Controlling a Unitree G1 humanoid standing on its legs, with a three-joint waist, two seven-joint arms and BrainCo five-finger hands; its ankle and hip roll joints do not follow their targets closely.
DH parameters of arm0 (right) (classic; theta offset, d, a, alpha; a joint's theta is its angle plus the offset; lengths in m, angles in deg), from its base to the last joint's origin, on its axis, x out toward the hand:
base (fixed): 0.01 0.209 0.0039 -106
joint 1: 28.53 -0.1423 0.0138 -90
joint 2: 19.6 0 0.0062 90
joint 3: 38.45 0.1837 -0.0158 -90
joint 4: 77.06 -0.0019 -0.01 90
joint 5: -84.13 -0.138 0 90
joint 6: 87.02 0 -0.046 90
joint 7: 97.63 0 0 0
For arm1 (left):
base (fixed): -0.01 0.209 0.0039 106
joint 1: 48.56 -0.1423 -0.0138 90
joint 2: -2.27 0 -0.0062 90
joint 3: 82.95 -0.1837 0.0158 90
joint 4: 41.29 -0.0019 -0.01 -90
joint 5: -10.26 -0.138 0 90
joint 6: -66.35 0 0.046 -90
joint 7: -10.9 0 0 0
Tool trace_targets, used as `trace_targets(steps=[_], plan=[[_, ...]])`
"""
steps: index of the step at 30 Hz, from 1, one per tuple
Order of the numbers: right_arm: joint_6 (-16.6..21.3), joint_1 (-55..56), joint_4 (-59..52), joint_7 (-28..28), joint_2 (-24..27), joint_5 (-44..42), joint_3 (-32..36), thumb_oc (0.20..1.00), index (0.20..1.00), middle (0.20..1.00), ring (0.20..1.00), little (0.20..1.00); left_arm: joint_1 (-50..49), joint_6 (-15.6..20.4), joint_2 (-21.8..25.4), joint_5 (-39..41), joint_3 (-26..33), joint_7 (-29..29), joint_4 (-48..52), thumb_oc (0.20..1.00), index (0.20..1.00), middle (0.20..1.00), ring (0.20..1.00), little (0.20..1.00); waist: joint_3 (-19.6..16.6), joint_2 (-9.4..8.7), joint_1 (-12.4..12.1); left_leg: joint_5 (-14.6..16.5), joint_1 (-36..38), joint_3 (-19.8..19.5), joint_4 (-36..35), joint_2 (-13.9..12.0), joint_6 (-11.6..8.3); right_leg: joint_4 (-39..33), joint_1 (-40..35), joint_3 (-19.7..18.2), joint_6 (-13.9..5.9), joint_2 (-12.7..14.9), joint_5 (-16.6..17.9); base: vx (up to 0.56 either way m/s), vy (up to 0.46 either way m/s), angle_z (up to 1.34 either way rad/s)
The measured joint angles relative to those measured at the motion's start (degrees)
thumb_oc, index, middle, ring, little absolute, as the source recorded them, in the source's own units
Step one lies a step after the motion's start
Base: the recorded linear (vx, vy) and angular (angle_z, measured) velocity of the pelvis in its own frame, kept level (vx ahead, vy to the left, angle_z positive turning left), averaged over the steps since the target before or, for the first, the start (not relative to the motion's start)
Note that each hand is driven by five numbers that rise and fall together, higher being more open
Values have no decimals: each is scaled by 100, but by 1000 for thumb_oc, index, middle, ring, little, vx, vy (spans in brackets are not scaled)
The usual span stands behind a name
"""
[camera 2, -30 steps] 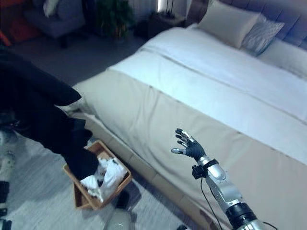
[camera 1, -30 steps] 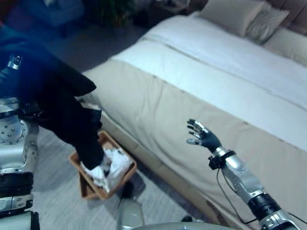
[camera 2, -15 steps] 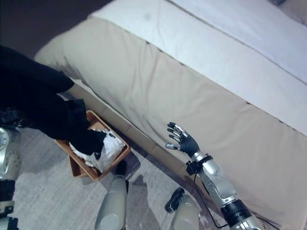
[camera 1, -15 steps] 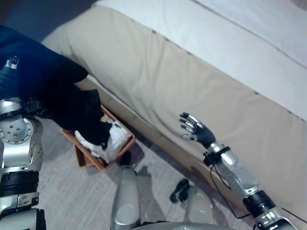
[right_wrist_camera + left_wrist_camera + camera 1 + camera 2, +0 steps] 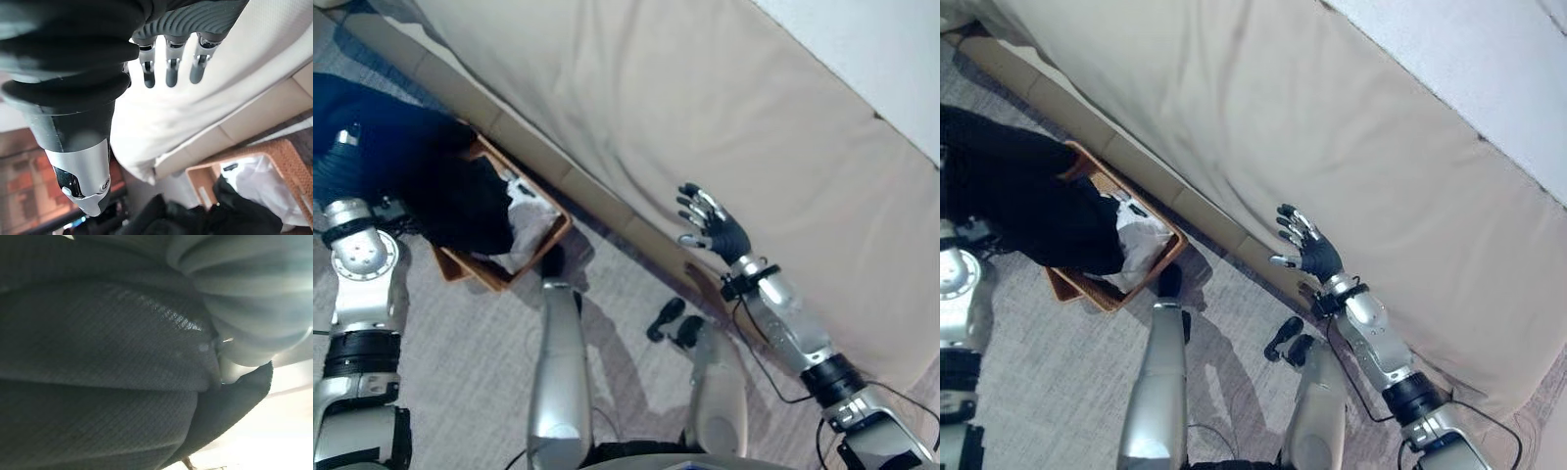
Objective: Pick up clothes into the bucket
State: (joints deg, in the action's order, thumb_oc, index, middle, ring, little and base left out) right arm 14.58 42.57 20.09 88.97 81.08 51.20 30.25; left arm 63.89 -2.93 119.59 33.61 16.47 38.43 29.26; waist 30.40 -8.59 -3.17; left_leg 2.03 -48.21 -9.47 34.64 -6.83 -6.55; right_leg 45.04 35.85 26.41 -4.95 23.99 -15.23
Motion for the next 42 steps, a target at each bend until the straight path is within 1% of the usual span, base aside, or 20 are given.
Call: trace_targets(steps=[1,2,3,4,6,10,11,14,17,21,23,25,29,35,37,38,39,40,41,42], plan=[[24,22,-6,-33,14,0,2,1000,1000,1000,1000,1000,34,12,-42,8,-31,27,-42,200,200,200,200,200,-10,-15,75,4,-55,12,6,-9,-1,17,87,-31,21,-8,-11,-19,24,-7],[50,-7,-5,-83,24,1,-6,1000,1000,1000,1000,1000,88,6,-93,39,-39,95,-107,200,200,200,200,200,-6,-8,34,5,-115,21,0,3,-2,31,161,-62,17,3,-8,-4,20,-8],[67,11,-21,-116,36,0,-7,1000,1000,1000,1000,1000,137,-9,-112,62,-78,113,-175,200,200,200,200,200,-9,-13,120,6,-184,28,4,-14,-4,35,255,-86,19,-14,-9,6,29,-10],[77,17,-20,-149,75,1,-12,1000,1000,1000,1000,1000,257,-12,-118,118,-178,151,-348,200,200,200,200,200,-9,-14,77,0,-267,27,5,-15,5,36,349,-101,15,-18,-5,14,27,-8],[89,49,-21,-210,97,1,-14,1000,1000,1000,1000,1000,333,-26,-134,161,-203,163,-569,200,200,200,200,200,-10,-16,159,-10,-401,26,29,-22,19,58,486,-119,19,-29,0,7,13,-2],[115,122,-19,-264,138,3,-23,1000,1000,1000,1000,1000,561,-144,-151,261,-327,190,-1400,200,200,200,200,200,-13,-22,362,-26,-563,34,60,-34,37,52,647,-152,25,-56,46,12,-3,-2],[145,118,-21,-278,151,1,-77,1000,1000,1000,1000,1000,769,-158,-186,339,-385,225,-1847,200,200,200,200,200,-18,-29,353,-26,-576,27,77,-39,38,45,648,-149,-8,-64,74,0,0,0],[212,99,-35,-324,152,-24,-143,1000,1000,1000,1000,1000,1130,-217,-222,710,-387,295,-2372,200,200,200,200,200,-27,-43,440,-22,-642,27,115,-93,24,-13,681,-145,-13,-125,115,16,-9,-7],[216,75,-43,-365,152,-33,-282,1000,1000,1000,1000,1000,1310,-290,-255,1048,-385,358,-2509,200,200,200,200,200,-34,-53,549,-34,-679,23,128,-108,1,-66,688,-139,-12,-161,133,6,-3,-2],[217,69,-39,-402,184,-47,-316,1000,1000,1000,1000,1000,1552,-302,-290,1199,-409,354,-2587,200,200,200,200,200,-35,-56,563,-36,-678,23,123,-116,-2,-99,688,-133,-10,-179,140,0,0,0],[218,37,-37,-424,278,-50,-347,1000,1000,1000,1000,1000,1763,-354,-351,1501,-434,332,-2750,200,200,200,200,200,-39,-62,596,-37,-682,25,100,-117,-1,-150,688,-123,15,-191,177,-8,17,-1],[217,20,-28,-456,318,-50,-365,1000,1000,1000,1000,1000,1889,-540,-356,1832,-551,157,-2988,200,200,200,200,200,-48,-76,650,-36,-729,23,131,-109,-1,-178,695,-112,-7,-186,195,0,0,0],[214,9,-28,-469,335,-51,-379,1000,1000,1000,1000,1000,1983,-731,-491,2274,-588,46,-3119,200,200,200,200,200,-57,-88,690,-27,-828,21,142,-100,14,-219,761,-108,-15,-189,249,0,0,0],[214,23,-32,-512,390,-51,-377,1000,1000,1000,1000,1000,1996,-769,-524,2276,-338,364,-3133,200,200,200,200,200,-128,-196,678,-19,-824,21,133,-100,27,-229,758,-108,-22,-192,255,0,0,0],[214,46,-31,-516,395,-53,-375,1000,1000,1000,1000,1000,1995,-767,-512,2237,-317,428,-3133,310,310,310,310,310,-152,-231,673,-19,-821,20,128,-100,27,-229,756,-108,-22,-193,255,0,0,0],[214,58,-31,-513,396,-52,-377,1000,1000,1000,1000,1000,1992,-768,-497,2229,-318,476,-3133,598,598,598,598,598,-170,-259,669,-19,-821,19,126,-100,27,-231,755,-107,-22,-195,255,0,0,0],[214,59,-31,-512,397,-54,-377,1000,1000,1000,1000,1000,1986,-770,-480,2205,-319,525,-3134,834,834,834,834,834,-187,-282,659,-19,-821,17,116,-99,28,-233,751,-103,-22,-195,255,0,0,0],[215,61,-32,-511,397,-55,-378,1000,1000,1000,1000,1000,1979,-771,-470,2101,-316,552,-3136,947,947,947,947,947,-195,-295,660,-19,-821,16,114,-99,27,-237,749,-101,-22,-195,255,0,0,0],[215,63,-34,-506,397,-85,-381,1000,1000,1000,1000,1000,1967,-773,-437,1975,-318,584,-3141,1000,1000,1000,1000,1000,-208,-314,656,-19,-818,10,112,-99,27,-240,737,-90,-22,-196,255,0,0,0],[215,63,-34,-506,397,-104,-382,1000,1000,1000,1000,1000,1966,-775,-422,1947,-317,600,-3145,1000,1000,1000,1000,1000,-213,-321,648,-20,-815,8,107,-99,27,-245,730,-86,-23,-197,255,0,0,0]])
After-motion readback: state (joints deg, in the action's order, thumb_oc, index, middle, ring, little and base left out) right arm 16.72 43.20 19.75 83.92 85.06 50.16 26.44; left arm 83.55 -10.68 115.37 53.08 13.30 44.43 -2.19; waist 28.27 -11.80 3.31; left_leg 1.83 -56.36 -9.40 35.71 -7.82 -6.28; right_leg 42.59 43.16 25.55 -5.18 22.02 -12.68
